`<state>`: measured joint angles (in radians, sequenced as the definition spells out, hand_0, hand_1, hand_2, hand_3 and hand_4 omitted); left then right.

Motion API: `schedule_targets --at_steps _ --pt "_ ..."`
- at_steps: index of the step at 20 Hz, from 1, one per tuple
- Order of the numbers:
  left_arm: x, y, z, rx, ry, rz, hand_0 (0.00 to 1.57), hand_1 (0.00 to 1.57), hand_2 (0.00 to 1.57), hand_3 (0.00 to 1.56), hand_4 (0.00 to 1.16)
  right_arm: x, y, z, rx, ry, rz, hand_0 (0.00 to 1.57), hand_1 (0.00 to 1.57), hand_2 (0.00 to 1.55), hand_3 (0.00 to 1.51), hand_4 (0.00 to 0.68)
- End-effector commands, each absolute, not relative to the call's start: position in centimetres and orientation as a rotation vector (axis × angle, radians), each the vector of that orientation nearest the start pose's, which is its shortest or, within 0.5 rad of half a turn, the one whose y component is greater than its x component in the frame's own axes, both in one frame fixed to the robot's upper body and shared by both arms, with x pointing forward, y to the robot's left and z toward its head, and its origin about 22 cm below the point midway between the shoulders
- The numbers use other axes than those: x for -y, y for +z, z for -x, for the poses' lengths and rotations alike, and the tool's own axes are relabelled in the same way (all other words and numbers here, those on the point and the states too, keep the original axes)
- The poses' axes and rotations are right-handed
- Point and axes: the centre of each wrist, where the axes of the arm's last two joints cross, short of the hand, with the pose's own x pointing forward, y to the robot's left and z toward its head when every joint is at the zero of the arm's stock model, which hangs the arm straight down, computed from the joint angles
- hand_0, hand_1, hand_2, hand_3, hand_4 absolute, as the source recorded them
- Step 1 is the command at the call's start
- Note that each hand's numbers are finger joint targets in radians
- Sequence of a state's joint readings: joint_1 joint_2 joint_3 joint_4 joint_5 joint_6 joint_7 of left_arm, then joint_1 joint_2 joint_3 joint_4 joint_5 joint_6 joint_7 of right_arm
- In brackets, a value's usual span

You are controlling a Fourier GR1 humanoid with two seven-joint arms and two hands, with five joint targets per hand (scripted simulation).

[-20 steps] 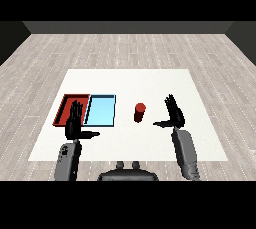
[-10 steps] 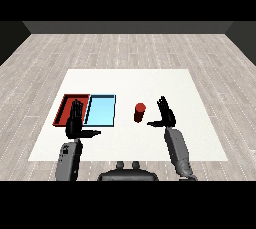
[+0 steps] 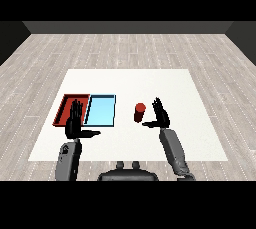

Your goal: Pick the red can and put it in the red box

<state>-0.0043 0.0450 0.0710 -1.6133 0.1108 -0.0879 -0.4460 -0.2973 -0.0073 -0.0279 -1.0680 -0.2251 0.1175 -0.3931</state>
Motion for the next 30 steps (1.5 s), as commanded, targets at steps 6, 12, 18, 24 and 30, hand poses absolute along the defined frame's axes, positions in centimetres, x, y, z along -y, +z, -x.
schedule_targets --at_steps 6,12,18,24,30 --pt "-25.8 1.2 -24.2 2.051 0.064 0.074 0.0 0.0 0.0 0.0 0.0 17.9 -6.3 -32.2 1.705 -0.086 -0.335 0.0 0.0 0.0 0.0 0.0" --pt "-23.5 1.4 -25.0 2.074 0.036 0.1 0.0 0.0 0.0 0.0 0.0 16.5 -6.5 -32.6 1.677 -0.104 -0.35 0.0 0.0 0.0 0.0 0.0" --pt "-25.7 2.8 -24.8 2.084 0.065 0.084 0.0 0.0 0.0 0.0 0.0 18.8 -6.1 -33.1 1.649 -0.099 -0.345 0.0 0.0 0.0 0.0 0.0" --pt "-24.4 0.7 -23.6 2.081 0.056 0.102 0.0 0.0 0.0 0.0 0.0 16.9 -6.0 -33.1 1.635 -0.1 -0.324 0.0 0.0 0.0 0.0 0.0" --pt "-24.7 1.4 -24.9 2.066 0.062 0.106 0.0 0.0 0.0 0.0 0.0 15.5 -7.4 -34.3 1.62 -0.082 -0.325 0.0 0.0 0.0 0.0 0.0"
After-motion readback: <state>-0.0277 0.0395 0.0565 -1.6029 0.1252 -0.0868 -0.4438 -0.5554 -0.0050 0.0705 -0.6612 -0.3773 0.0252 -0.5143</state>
